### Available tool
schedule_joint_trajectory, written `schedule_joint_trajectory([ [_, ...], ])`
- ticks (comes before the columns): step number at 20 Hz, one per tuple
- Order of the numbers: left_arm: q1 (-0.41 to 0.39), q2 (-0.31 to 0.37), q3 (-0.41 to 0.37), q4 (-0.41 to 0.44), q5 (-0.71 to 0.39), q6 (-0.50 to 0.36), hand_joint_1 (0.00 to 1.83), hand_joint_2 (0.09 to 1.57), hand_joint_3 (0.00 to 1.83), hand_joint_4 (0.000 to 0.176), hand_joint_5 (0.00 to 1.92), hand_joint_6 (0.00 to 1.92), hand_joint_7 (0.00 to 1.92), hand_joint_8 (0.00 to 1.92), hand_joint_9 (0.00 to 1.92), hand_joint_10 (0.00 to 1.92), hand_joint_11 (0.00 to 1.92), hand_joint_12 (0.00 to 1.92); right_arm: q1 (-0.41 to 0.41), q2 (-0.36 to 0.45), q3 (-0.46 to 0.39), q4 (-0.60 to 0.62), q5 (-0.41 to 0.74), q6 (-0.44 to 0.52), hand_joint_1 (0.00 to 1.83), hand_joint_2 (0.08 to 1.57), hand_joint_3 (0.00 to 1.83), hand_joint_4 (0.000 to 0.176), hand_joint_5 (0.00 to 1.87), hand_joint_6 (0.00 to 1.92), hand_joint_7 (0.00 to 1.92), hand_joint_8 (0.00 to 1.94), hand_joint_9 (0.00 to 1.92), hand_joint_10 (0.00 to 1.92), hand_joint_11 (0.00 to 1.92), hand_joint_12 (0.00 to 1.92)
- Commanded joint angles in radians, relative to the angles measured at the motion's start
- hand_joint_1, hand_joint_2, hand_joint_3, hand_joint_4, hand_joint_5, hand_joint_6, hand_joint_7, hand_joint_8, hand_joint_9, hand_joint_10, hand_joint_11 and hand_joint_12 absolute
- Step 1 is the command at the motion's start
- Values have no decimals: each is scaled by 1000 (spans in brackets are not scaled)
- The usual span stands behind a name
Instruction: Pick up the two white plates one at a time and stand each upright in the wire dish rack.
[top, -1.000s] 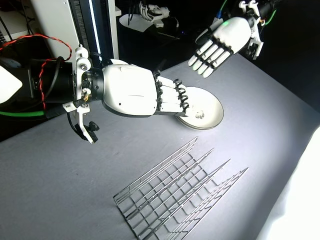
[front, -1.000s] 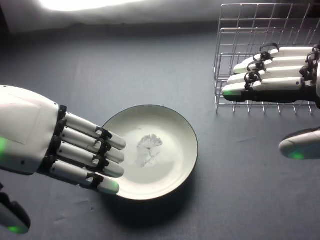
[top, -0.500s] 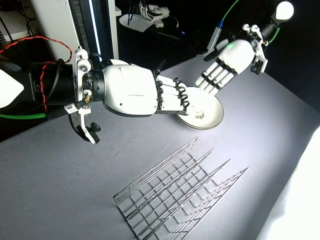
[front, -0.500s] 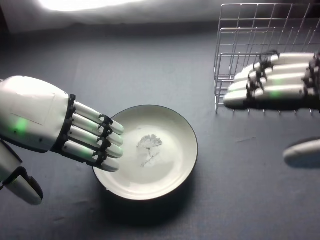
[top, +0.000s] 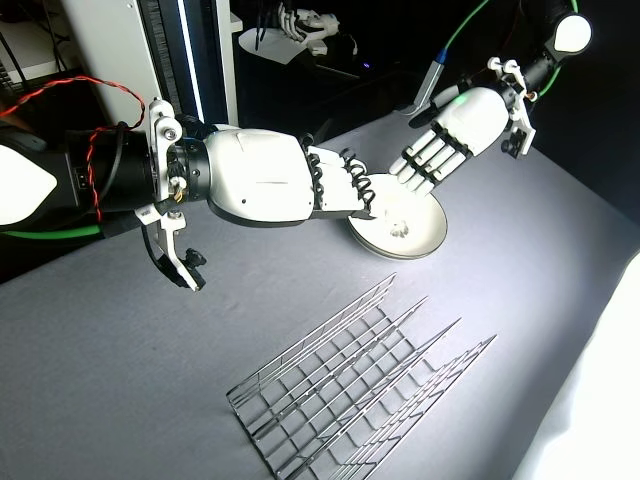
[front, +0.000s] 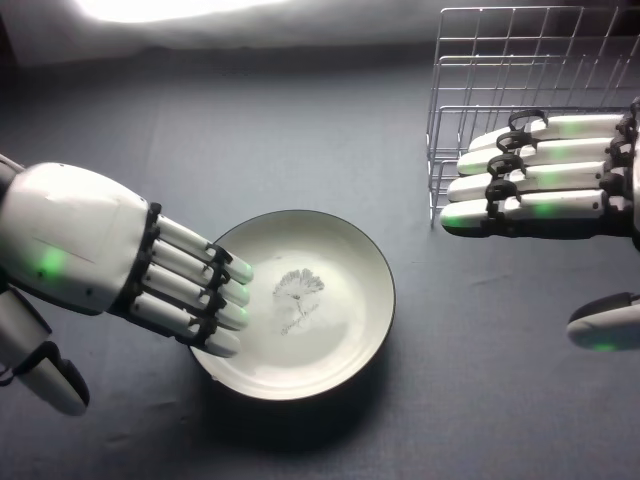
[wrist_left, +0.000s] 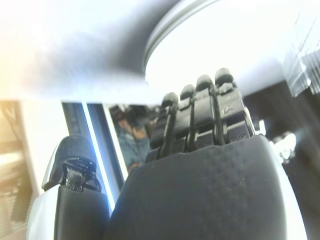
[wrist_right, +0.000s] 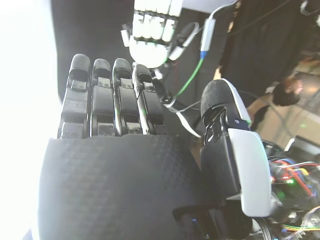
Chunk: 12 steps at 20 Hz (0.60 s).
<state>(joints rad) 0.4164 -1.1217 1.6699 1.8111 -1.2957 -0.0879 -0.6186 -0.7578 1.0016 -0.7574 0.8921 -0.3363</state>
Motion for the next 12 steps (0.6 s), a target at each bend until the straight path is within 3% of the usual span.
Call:
schedule_joint_trajectory([
  [1, -1, -5, 9, -67, -43, 4, 0, 1219, 0, 0, 0, 0, 0, 0, 0, 0, 0, 0, 8, -3, 11, 39, 119, 0, 80, 1299, 0, 0, 145, 3, 113, 2, 88, 5, 0, 291],
  [3, 9, -16, 20, -62, -30, 25, 0, 1233, 6, 0, 11, 4, 0, 0, 0, 0, 0, 0, 11, -30, 60, -52, 157, -4, 21, 1333, 6, 0, 140, 1, 119, 2, 100, 6, 0, 330],
  [5, 9, -27, 30, -55, -23, 40, 0, 1214, 0, 0, 72, 6, 56, 2, 15, 0, 0, 0, 18, -49, 112, -128, 175, -10, 0, 1326, 0, 0, 239, 6, 223, 5, 188, 8, 0, 540],
  [7, 12, -35, 39, -50, -16, 51, 0, 1212, 0, 0, 76, 5, 58, 1, 21, 3, 0, 0, 39, -56, 141, -175, 205, -9, 0, 1314, 0, 0, 240, 2, 223, 1, 192, 3, 0, 572],
  [12, 34, -55, 75, -44, 10, 53, 0, 1227, 4, 0, 97, 11, 76, 11, 33, 9, 0, 0, 90, -56, 152, -236, 191, 0, 0, 1359, 1, 0, 205, 2, 175, 3, 141, 4, 0, 432],
])
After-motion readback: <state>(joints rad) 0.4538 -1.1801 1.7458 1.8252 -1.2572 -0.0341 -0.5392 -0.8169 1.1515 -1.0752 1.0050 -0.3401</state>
